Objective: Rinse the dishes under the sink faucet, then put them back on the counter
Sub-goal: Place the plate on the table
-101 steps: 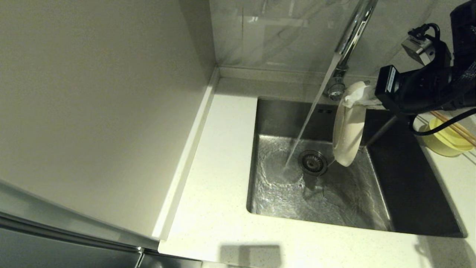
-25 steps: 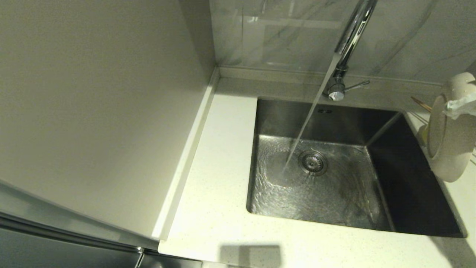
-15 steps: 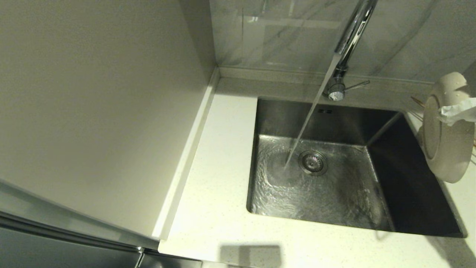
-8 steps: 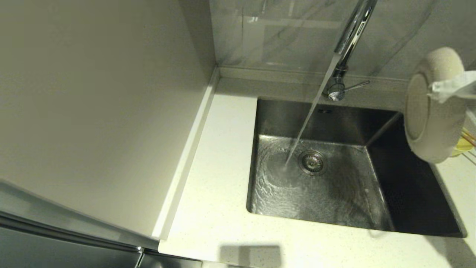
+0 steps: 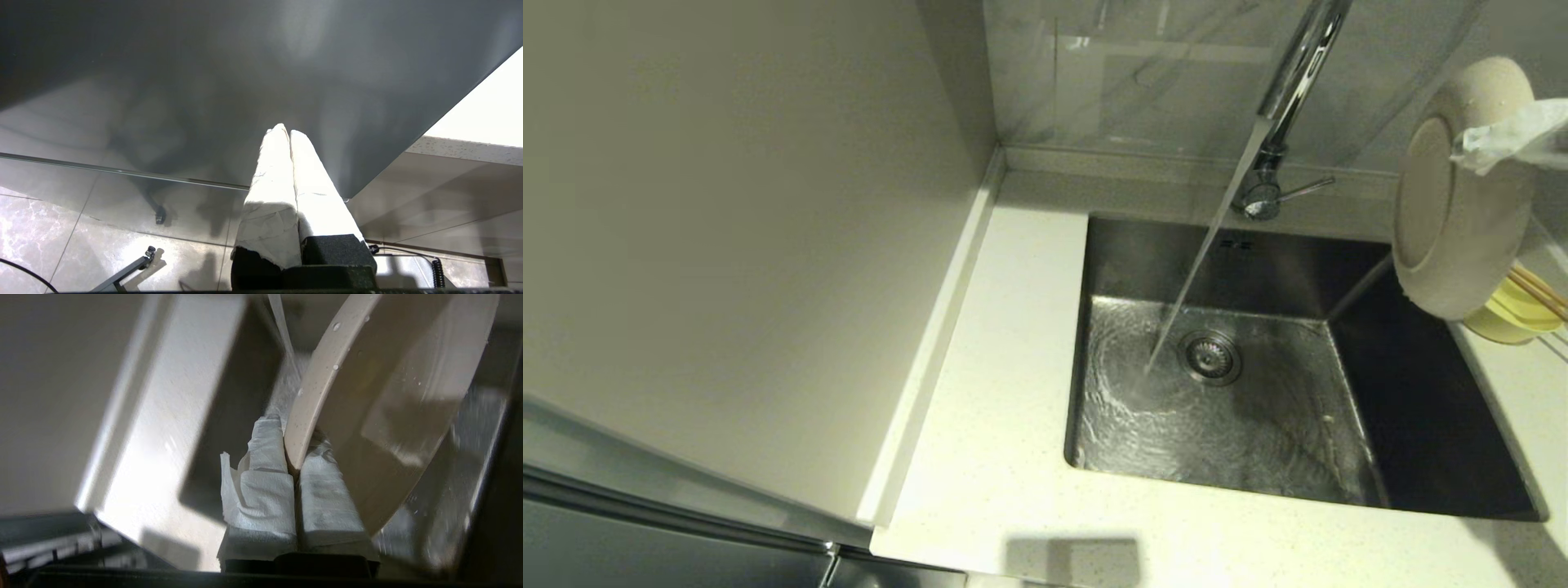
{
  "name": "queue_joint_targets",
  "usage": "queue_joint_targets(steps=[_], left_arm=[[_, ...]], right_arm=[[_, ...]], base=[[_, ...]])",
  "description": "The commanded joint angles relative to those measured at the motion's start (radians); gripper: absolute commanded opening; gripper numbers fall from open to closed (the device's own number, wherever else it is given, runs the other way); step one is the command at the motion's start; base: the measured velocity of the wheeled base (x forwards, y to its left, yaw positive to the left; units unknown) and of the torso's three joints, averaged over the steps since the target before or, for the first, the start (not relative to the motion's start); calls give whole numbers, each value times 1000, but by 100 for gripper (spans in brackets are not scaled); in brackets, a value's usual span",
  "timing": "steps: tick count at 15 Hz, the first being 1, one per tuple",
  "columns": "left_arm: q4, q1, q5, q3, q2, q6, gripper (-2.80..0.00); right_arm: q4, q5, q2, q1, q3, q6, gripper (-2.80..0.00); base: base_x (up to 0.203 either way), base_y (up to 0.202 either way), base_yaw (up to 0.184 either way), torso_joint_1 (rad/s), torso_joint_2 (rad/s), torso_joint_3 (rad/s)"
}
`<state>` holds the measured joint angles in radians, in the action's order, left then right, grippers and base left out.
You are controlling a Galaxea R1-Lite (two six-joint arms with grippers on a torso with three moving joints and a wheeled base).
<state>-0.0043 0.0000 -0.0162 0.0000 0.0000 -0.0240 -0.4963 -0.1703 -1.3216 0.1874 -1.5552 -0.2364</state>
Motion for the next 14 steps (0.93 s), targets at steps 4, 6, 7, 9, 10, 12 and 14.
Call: queue_joint_targets(steps=[4,6,7,9,10,12,14], left_arm=[[0,0,-1,0,-2,-1,-280],[0,0,-1,0,-2,-1,-280],[0,0,-1,0,-2,-1,-280],[0,0,-1,0,-2,-1,-280],[0,0,-1,0,-2,-1,-280],[0,0,-1,0,-2,-1,-280],[0,0,-1,0,-2,-1,-280]], right_arm=[[-12,231,80,-2,313,246,-280],[-23,336,151,-6,418,374,-280],[-46,359,184,-12,455,420,-280],[-137,371,241,-37,525,467,-280],[-172,372,262,-49,557,471,-280],[-206,374,300,-59,618,473,-280],[-263,437,316,-71,657,474,-280]], base=[[0,0,0,0,0,0],[0,0,0,0,0,0],[0,0,0,0,0,0],[0,0,0,0,0,0],[0,0,0,0,0,0],[0,0,0,0,0,0],[0,0,0,0,0,0]])
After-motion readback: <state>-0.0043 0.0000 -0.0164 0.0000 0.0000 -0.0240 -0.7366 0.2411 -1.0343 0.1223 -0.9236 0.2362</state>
